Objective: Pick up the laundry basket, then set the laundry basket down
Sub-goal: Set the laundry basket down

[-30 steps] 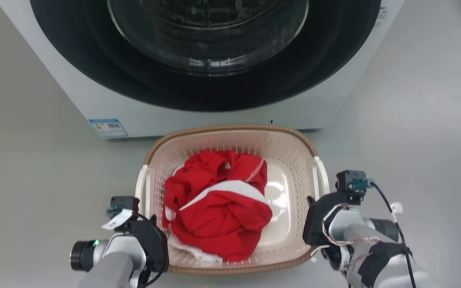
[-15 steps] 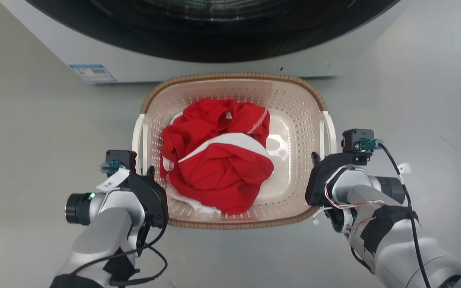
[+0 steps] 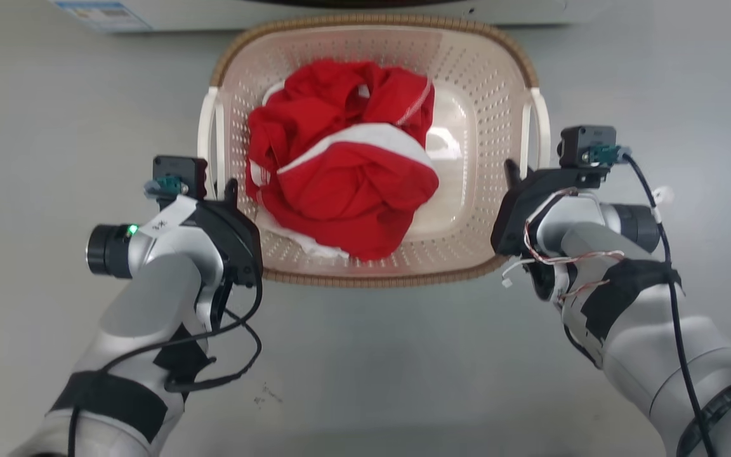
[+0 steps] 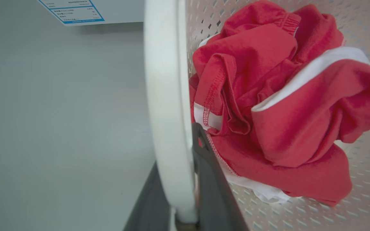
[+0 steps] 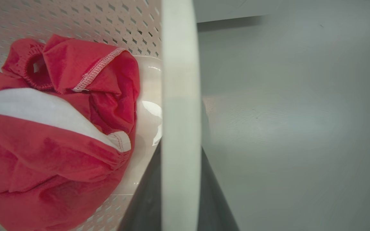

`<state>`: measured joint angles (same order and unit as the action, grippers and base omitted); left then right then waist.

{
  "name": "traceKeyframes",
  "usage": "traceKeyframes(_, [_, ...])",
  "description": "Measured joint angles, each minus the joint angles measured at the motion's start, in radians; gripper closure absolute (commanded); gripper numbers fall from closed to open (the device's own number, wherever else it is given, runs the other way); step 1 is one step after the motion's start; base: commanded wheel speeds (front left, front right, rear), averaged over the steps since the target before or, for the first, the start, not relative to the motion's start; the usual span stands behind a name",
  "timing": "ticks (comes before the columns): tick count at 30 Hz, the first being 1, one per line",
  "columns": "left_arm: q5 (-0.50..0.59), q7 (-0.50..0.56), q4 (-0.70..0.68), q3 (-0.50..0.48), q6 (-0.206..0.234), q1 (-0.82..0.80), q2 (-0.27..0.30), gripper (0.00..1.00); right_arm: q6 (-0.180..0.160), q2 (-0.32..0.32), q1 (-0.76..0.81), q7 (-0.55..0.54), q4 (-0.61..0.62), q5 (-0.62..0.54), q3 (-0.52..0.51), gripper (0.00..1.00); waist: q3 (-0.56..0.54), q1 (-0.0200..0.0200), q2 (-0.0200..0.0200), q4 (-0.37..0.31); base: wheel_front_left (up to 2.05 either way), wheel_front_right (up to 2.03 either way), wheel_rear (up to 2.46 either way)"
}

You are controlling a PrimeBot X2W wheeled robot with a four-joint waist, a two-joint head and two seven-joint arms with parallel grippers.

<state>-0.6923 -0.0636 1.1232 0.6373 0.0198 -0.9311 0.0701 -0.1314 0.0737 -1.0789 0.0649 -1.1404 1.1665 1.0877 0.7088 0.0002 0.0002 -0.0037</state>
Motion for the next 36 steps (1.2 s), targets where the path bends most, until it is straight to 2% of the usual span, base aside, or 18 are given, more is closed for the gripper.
traceKeyframes(13, [0.009, -0.029, 0.01, -0.002, 0.005, -0.076, 0.0, 1.0, 0.008, 0.004, -0.062, 0.035, -0.012, -0.017, 0.006, 1.0, 0.156, 0.0, -0.0001, 0.016, 0.0, 0.0, 0.0])
traceKeyframes(30, [0.012, -0.072, 0.045, -0.001, -0.003, -0.112, -0.006, 1.0, 0.01, 0.004, -0.091, 0.062, -0.019, -0.028, 0.025, 1.0, 0.198, -0.0002, -0.0002, 0.031, 0.0, 0.0, 0.0])
traceKeyframes(31, [0.012, -0.073, 0.047, -0.001, -0.004, -0.112, -0.006, 1.0, 0.01, 0.004, -0.094, 0.064, -0.02, -0.032, 0.026, 0.96, 0.199, -0.0002, -0.0002, 0.031, 0.0, 0.0, 0.0])
traceKeyframes(32, [0.012, -0.077, 0.05, -0.002, -0.003, -0.113, -0.007, 1.0, 0.011, 0.004, -0.096, 0.066, -0.021, -0.032, 0.028, 0.85, 0.2, -0.0002, -0.0002, 0.031, 0.0, 0.0, 0.0])
traceKeyframes(33, [0.012, -0.08, 0.053, -0.002, -0.003, -0.115, -0.008, 1.0, 0.014, 0.004, -0.098, 0.069, -0.022, -0.032, 0.029, 0.85, 0.201, -0.0002, -0.0002, 0.032, 0.0, 0.0, 0.0])
traceKeyframes(34, [0.012, -0.081, 0.055, -0.002, -0.003, -0.118, -0.008, 0.93, 0.016, 0.004, -0.1, 0.07, -0.024, -0.032, 0.03, 0.68, 0.202, -0.0002, -0.0002, 0.032, 0.0, 0.0, 0.0])
traceKeyframes(35, [0.012, -0.081, 0.058, -0.002, -0.004, -0.124, -0.008, 0.5, 0.017, 0.003, -0.1, 0.073, -0.024, -0.032, 0.03, 0.06, 0.203, -0.0002, -0.0002, 0.032, 0.0, 0.0, 0.0])
traceKeyframes(36, [0.012, -0.082, 0.058, -0.002, -0.007, -0.128, -0.01, 0.5, 0.017, 0.003, -0.101, 0.078, -0.024, -0.032, 0.03, 0.06, 0.204, -0.0002, -0.0002, 0.032, 0.0, 0.0, 0.0])
